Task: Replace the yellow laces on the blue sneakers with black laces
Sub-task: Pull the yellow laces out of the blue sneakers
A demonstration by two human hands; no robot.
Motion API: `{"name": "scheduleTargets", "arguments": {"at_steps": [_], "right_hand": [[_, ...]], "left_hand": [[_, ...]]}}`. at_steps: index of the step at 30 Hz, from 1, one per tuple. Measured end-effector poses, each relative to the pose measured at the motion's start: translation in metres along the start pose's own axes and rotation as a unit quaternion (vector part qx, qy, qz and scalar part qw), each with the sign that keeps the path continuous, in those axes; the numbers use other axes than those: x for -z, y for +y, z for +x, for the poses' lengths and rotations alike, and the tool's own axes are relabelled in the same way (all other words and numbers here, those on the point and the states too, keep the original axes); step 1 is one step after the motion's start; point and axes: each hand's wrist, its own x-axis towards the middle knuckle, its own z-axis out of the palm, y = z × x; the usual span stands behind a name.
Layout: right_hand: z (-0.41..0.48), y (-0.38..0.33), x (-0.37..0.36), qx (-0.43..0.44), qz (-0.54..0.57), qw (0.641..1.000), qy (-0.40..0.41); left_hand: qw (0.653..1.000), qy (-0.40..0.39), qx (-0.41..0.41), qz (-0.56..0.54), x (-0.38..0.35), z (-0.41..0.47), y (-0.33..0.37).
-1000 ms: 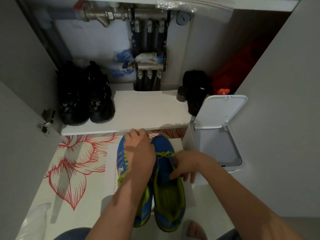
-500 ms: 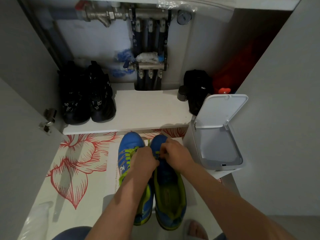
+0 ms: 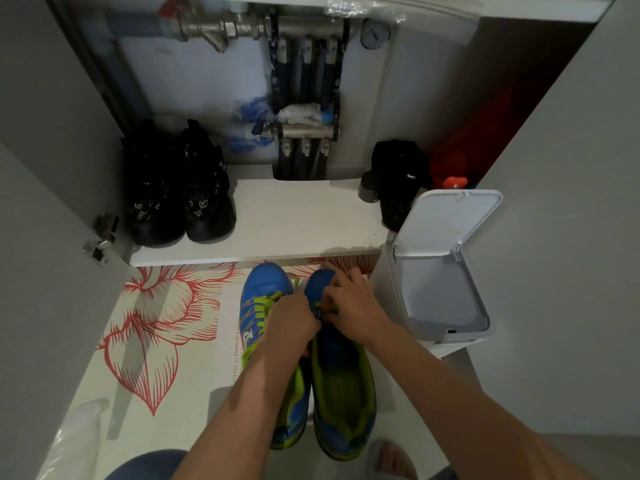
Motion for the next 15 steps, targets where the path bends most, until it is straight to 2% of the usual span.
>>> {"name": "scheduleTargets", "arguments": {"at_steps": [2,4,8,10,12,15], "right_hand": [[0.002,0.001,-0.001,-0.011,0.006,1.0,0.02],[0.005,0.008,0.005,-0.057,0.049,0.994,0.083],[0.006,0.033,0.02,-0.193,0.113,0.948,0.225],[0.005,0.034,0.026,-0.209,0.17,0.927,0.26],[0.007,0.026,0.025,-0.131,0.172,0.953,0.214],[0.003,0.009,0.014,-0.019,0.085,0.994,0.063]], "left_hand": [[1.0,-0.007,0.002,0.001,0.0,0.0,0.0],[1.0,-0.016,0.004,-0.005,0.0,0.0,0.0],[0.999,-0.027,0.006,-0.02,0.0,0.0,-0.001],[0.999,-0.031,0.01,-0.026,0.0,0.001,-0.001],[0.999,-0.029,0.009,-0.018,0.0,0.0,0.0],[1.0,-0.017,0.0,0.014,0.001,0.0,0.001]]}}
